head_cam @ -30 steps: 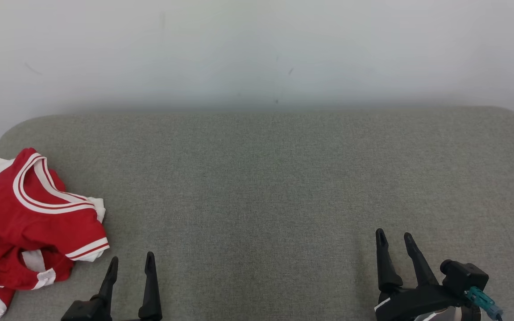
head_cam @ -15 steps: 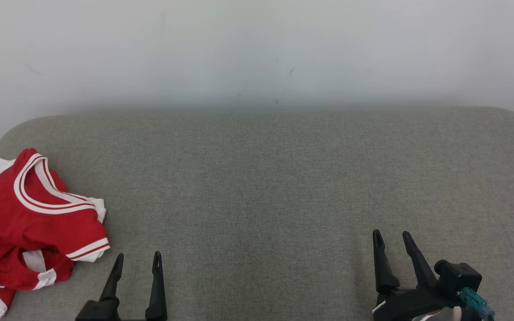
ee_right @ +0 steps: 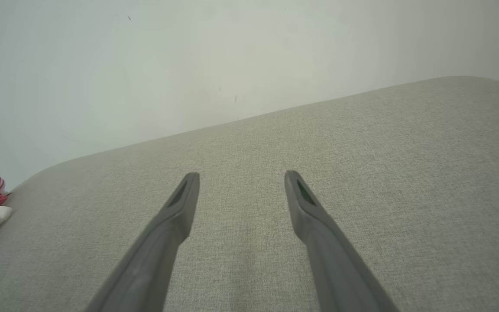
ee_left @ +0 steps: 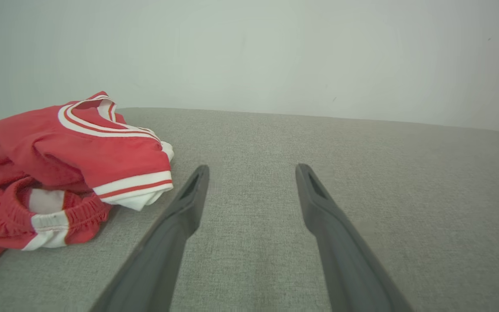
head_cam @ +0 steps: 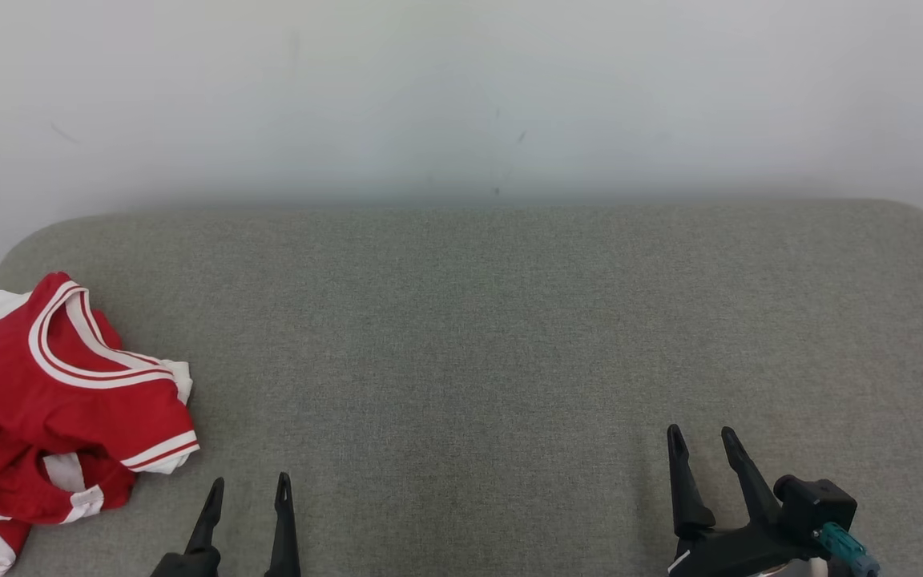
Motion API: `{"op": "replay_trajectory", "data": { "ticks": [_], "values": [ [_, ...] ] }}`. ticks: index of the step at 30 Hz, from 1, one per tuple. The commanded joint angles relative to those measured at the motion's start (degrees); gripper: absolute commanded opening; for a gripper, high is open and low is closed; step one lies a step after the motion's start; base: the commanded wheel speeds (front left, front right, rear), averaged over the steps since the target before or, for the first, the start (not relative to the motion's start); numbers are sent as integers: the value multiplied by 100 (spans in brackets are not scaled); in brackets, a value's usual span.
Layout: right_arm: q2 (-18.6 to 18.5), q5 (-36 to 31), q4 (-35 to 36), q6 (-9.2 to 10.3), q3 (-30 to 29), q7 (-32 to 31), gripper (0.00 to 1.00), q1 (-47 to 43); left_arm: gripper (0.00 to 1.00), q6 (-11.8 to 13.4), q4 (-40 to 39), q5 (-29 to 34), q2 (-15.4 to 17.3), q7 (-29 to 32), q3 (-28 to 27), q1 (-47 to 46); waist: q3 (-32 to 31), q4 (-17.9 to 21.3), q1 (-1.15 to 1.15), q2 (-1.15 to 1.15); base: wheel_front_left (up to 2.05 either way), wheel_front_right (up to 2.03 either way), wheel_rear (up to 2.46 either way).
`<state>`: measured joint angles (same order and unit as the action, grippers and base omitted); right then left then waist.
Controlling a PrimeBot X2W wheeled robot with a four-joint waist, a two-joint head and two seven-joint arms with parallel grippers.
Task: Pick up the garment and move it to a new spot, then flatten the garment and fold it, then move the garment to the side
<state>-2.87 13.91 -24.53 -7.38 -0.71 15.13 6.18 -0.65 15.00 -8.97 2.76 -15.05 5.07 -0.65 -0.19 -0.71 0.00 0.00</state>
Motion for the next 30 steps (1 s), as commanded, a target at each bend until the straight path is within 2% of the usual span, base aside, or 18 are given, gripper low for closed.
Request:
{"op": "replay_trajectory", "data": {
  "ticks": [1, 30],
  "values": [
    [-1, -51, -17, -21, -10, -21, 100, 49, 100, 31, 74, -53, 21, -20, 5, -20, -6, -2, 0, 0, 0, 0, 0],
    [0, -37, 101, -21, -179, -480, 100, -63, 100, 207, 633, -356, 70, -20, 155, -231, -91, 25, 0, 0, 0, 0, 0]
  ]
}}
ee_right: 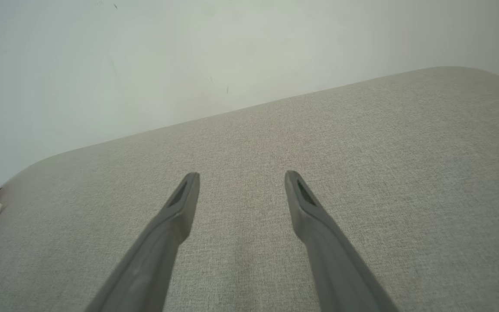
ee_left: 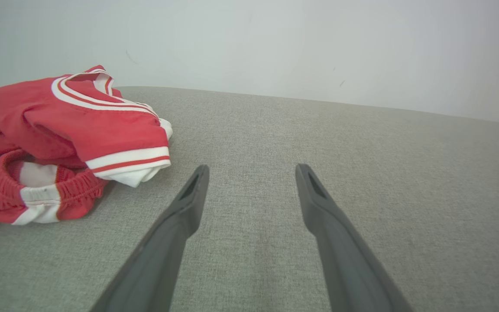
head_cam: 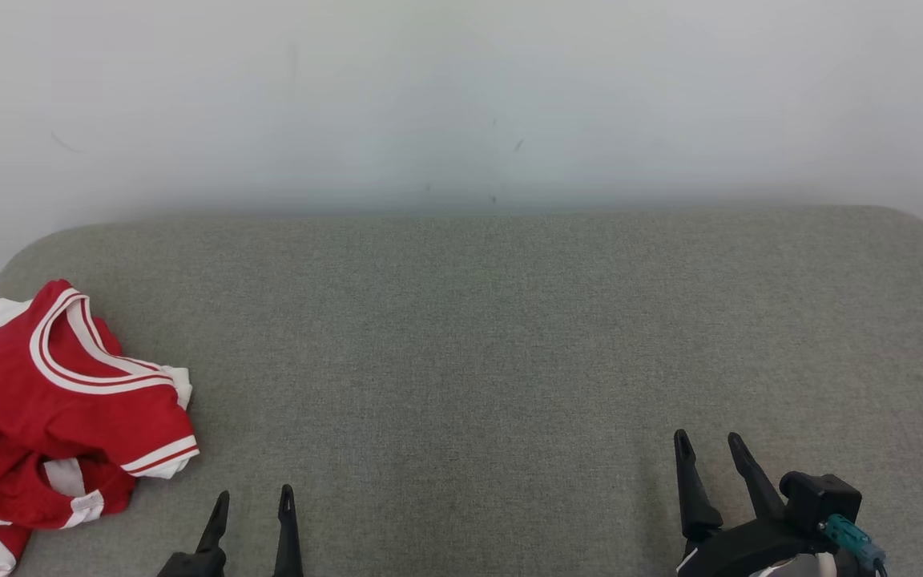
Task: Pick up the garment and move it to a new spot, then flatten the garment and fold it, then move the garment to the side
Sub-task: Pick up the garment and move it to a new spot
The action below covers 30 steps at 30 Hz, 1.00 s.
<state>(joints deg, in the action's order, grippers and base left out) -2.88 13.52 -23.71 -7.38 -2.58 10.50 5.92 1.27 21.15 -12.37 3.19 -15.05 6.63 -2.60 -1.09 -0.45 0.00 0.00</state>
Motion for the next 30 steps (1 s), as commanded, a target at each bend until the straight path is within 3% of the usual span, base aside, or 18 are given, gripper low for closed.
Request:
{"op": "replay_trajectory", "data": {
  "ticks": [1, 14, 20, 30],
  "values": [
    [1, -1, 20, -21, 9, -13, 100, -45, 100, 15, 22, -16, 28, -20, 5, -34, -1, -3, 0, 0, 0, 0, 0],
    [1, -40, 67, -21, -9, -49, 100, -101, 100, -49, 53, -30, 141, -20, -28, -69, -22, -230, 0, 0, 0, 0, 0],
    [1, -40, 93, -21, -11, -65, 100, -140, 100, -2, 65, -29, 165, -21, -34, -67, -25, -521, 0, 0, 0, 0, 0],
    [1, -228, 172, -21, -32, -91, 100, -220, 100, 89, 21, -38, 232, -20, -84, 35, -90, -1353, 0, 0, 0, 0, 0]
  ]
}}
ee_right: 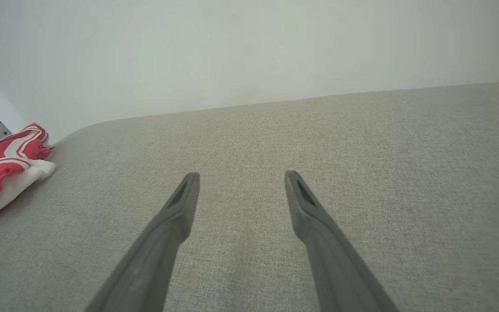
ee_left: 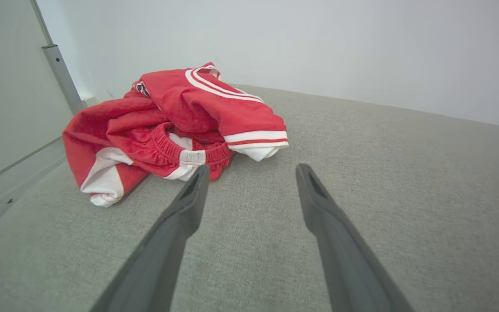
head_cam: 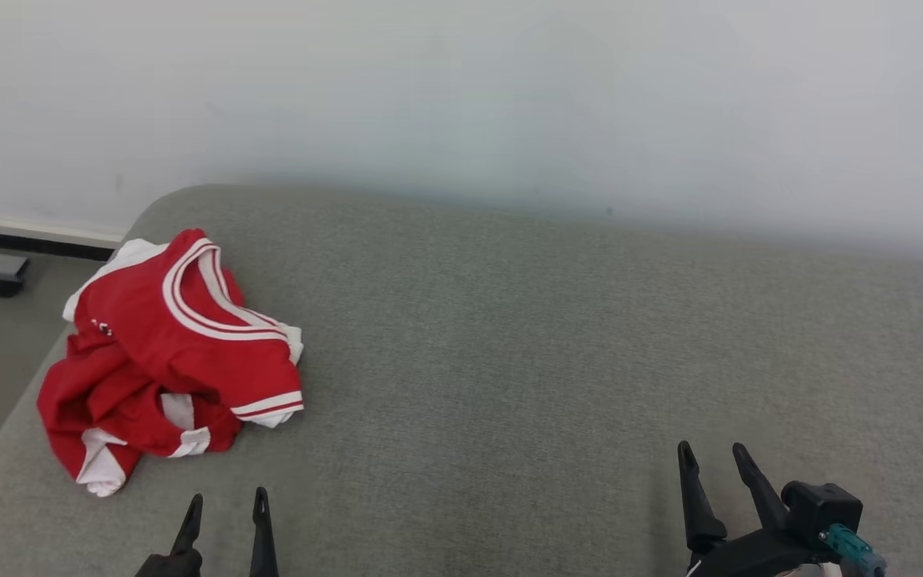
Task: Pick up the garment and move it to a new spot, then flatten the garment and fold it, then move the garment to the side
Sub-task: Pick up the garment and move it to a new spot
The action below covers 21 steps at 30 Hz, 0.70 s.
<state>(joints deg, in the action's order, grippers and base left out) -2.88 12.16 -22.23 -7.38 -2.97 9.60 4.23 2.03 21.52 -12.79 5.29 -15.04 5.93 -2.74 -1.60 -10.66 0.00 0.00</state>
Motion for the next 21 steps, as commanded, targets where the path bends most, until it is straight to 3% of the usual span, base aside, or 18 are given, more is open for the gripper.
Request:
{"op": "replay_trajectory", "data": {
  "ticks": [1, 10, 21],
  "values": [
    [1, -95, 32, -21, -9, -9, 100, -54, 100, 31, -22, 5, 22, -21, -10, 65, -45, -424, 0, 0, 0, 0, 0],
    [1, -182, 47, -20, -3, -25, 100, -105, 100, 119, -113, -57, 120, 12, -70, 200, -102, -1118, 0, 0, 0, 0, 0],
    [0, -227, 45, -21, 46, -43, 100, -133, 100, 252, -301, -88, 214, 119, -100, 371, -142, -1598, 0, 0, 0, 0, 0]
  ]
}}
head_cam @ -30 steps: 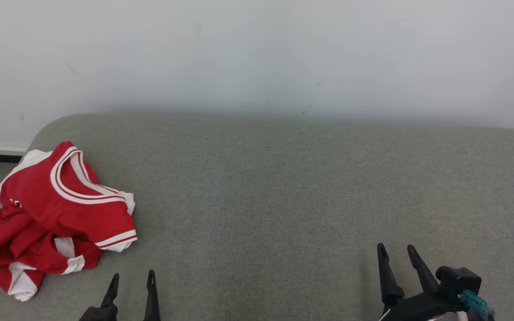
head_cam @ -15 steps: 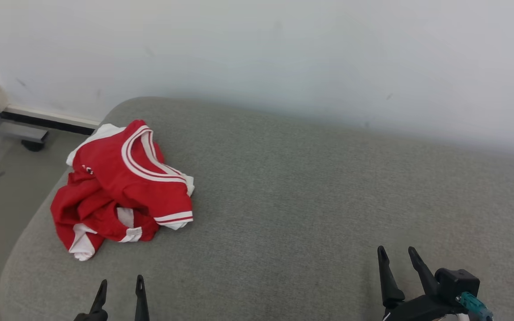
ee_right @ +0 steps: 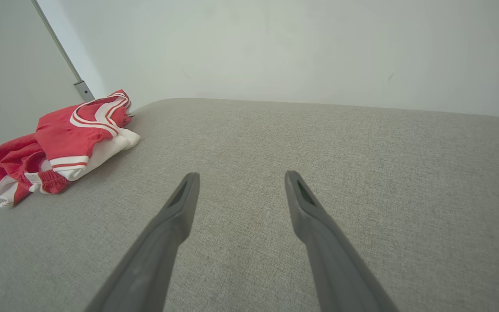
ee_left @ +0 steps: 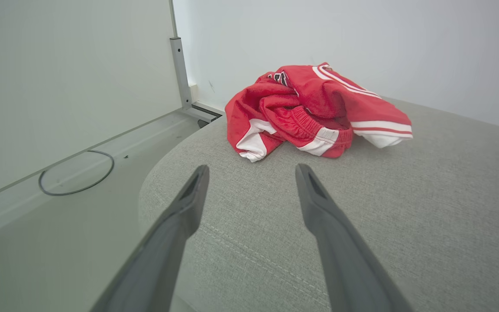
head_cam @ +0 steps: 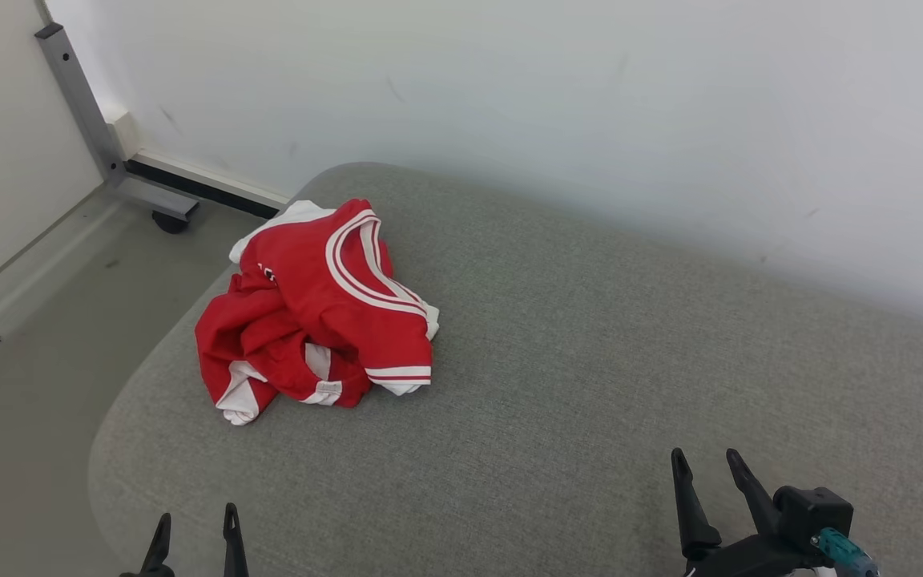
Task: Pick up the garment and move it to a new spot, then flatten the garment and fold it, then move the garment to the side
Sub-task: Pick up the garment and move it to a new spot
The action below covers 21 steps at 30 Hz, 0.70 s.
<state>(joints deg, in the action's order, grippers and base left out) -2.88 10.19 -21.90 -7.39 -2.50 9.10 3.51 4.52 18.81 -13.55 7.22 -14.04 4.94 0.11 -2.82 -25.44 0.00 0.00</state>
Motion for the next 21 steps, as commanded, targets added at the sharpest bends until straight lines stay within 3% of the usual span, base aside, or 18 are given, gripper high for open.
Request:
{"op": "replay_trajectory", "data": {
  "ticks": [1, 14, 21],
  "values": [
    [0, -23, 14, -19, 12, 4, 100, -61, 100, 19, -50, -24, 27, 30, -10, 97, -21, -140, 0, 0, 0, 0, 0],
    [1, 66, 70, -19, 59, -33, 100, -66, 100, 102, -209, 2, 79, 286, 96, -63, 33, -241, 0, 0, 0, 0, 0],
    [0, 31, 134, -19, 110, -70, 100, 8, 100, -35, 7, -261, 121, 720, 27, -751, 189, -184, 0, 0, 0, 0, 0]
  ]
}}
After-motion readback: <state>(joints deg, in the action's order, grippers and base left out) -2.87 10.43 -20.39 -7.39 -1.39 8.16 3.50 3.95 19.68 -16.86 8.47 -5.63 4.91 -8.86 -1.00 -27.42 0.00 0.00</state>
